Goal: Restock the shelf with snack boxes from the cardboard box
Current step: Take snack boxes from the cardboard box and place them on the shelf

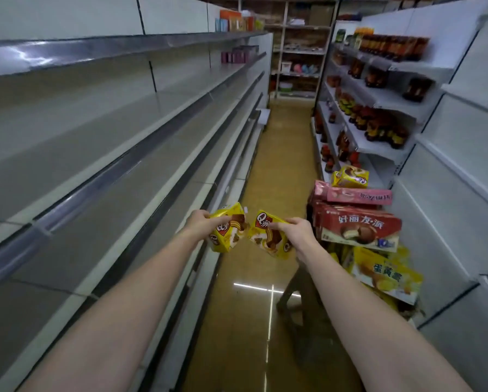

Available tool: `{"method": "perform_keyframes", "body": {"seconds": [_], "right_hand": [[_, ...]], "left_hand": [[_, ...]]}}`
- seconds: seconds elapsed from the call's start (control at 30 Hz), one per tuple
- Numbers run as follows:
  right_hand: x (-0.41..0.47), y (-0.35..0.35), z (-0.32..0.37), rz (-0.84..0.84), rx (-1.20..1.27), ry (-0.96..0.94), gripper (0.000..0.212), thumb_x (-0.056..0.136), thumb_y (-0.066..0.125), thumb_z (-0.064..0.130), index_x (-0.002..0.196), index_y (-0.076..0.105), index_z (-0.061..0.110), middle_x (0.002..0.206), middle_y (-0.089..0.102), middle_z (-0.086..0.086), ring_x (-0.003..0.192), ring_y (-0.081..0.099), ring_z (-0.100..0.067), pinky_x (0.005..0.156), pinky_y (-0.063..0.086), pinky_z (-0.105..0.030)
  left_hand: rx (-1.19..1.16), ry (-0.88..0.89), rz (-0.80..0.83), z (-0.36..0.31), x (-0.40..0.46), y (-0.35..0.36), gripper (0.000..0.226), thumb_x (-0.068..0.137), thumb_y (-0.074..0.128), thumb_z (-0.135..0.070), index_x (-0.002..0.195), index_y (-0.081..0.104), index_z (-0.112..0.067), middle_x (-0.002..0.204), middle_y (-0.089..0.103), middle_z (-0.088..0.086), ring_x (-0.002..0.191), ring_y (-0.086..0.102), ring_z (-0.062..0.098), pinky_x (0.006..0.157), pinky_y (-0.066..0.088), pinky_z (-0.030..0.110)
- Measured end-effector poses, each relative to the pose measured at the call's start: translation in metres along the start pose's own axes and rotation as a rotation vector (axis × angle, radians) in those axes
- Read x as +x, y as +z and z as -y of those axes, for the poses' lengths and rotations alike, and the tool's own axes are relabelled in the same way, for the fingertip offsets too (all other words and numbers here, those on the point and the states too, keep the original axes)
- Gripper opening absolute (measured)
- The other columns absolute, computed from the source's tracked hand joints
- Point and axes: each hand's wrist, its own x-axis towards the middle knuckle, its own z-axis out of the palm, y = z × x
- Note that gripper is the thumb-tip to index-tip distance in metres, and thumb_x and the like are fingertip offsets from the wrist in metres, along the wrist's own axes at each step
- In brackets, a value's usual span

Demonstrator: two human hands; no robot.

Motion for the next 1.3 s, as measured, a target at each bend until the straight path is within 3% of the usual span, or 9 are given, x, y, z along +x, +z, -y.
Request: {"method": "perform_keyframes", "body": {"seconds": [0.07,0.17,0.33,0.7,0.83,0.9,1.03,1.17,1.3], "right_hand": [[0.036,0.013,0.020,-0.019,-0.030,-0.007,0.093,0.047,0.093,0.045,0.128,0.061,0.013,0.113,0.067,-0.007,0.103,0.064,-0.025,0.092,0.054,-0.042],[0.078,0.030,0.051,-0.031,-0.013,-0.041,0.081,0.058,0.092,0.038,0.127,0.059,0.011,0.115,0.066,-0.008,0.103,0.063,-0.025,0.091,0.054,-0.040],[0.136,0.052,0.089,-0.094,0.049,-0.098,0.065,0.070,0.088,0.025,0.127,0.059,0.008,0.116,0.065,-0.010,0.100,0.059,-0.023,0.072,0.044,-0.029],[0.280,0.091,0.191,-0.104,0.118,-0.233,0.064,0.070,0.087,0.023,0.127,0.060,0.009,0.112,0.064,-0.007,0.097,0.058,-0.020,0.080,0.045,-0.029],[0.350,0.105,0.235,-0.043,0.138,-0.302,0.057,0.071,0.087,0.024,0.122,0.063,0.012,0.112,0.065,-0.004,0.096,0.059,-0.019,0.080,0.046,-0.029],[0.387,0.112,0.261,0.007,0.170,-0.335,0.061,0.069,0.087,0.026,0.123,0.064,0.014,0.111,0.065,-0.003,0.097,0.060,-0.018,0.082,0.049,-0.030],[0.451,0.131,0.311,0.097,0.252,-0.394,0.069,0.065,0.091,0.026,0.126,0.060,0.015,0.117,0.063,-0.007,0.100,0.061,-0.019,0.085,0.052,-0.031],[0.498,0.152,0.356,0.195,0.287,-0.434,0.073,0.071,0.089,0.021,0.131,0.050,0.009,0.117,0.059,-0.008,0.098,0.057,-0.016,0.076,0.048,-0.022],[0.536,0.179,0.391,0.268,0.292,-0.449,0.074,0.068,0.090,0.024,0.128,0.050,0.010,0.116,0.061,-0.007,0.100,0.061,-0.018,0.084,0.053,-0.027]], "left_hand": [[0.011,0.011,-0.006,-0.009,0.043,-0.009,0.067,0.064,0.082,-0.058,0.106,0.056,-0.013,0.104,0.069,0.006,0.093,0.067,0.021,0.090,0.054,0.043],[0.039,0.029,-0.023,-0.032,0.100,-0.024,0.080,0.061,0.081,-0.062,0.117,0.054,-0.011,0.111,0.066,0.005,0.100,0.064,0.023,0.092,0.053,0.044],[0.092,0.124,-0.117,-0.075,0.158,-0.038,0.044,0.078,0.080,-0.043,0.102,0.059,-0.012,0.100,0.067,0.005,0.089,0.063,0.020,0.075,0.049,0.030],[0.119,0.224,-0.317,-0.165,0.289,-0.065,0.059,0.064,0.082,-0.053,0.105,0.062,-0.017,0.105,0.070,0.007,0.095,0.066,0.025,0.086,0.055,0.041],[0.109,0.297,-0.441,-0.206,0.346,-0.071,0.063,0.061,0.085,-0.047,0.110,0.061,-0.015,0.108,0.066,0.011,0.100,0.064,0.027,0.088,0.053,0.042],[0.120,0.336,-0.549,-0.231,0.373,-0.078,0.070,0.062,0.086,-0.045,0.119,0.057,-0.015,0.116,0.060,0.007,0.105,0.059,0.024,0.091,0.049,0.035],[0.092,0.368,-0.686,-0.277,0.425,-0.095,0.056,0.069,0.086,-0.036,0.114,0.057,-0.017,0.112,0.055,-0.001,0.103,0.056,0.017,0.085,0.045,0.030],[0.014,0.333,-0.794,-0.316,0.465,-0.114,0.056,0.069,0.087,-0.028,0.118,0.063,-0.012,0.110,0.062,0.002,0.102,0.059,0.020,0.087,0.047,0.031],[-0.053,0.254,-0.932,-0.325,0.496,-0.144,0.061,0.068,0.087,-0.033,0.118,0.059,-0.011,0.117,0.064,0.009,0.107,0.061,0.025,0.088,0.048,0.030]]}}
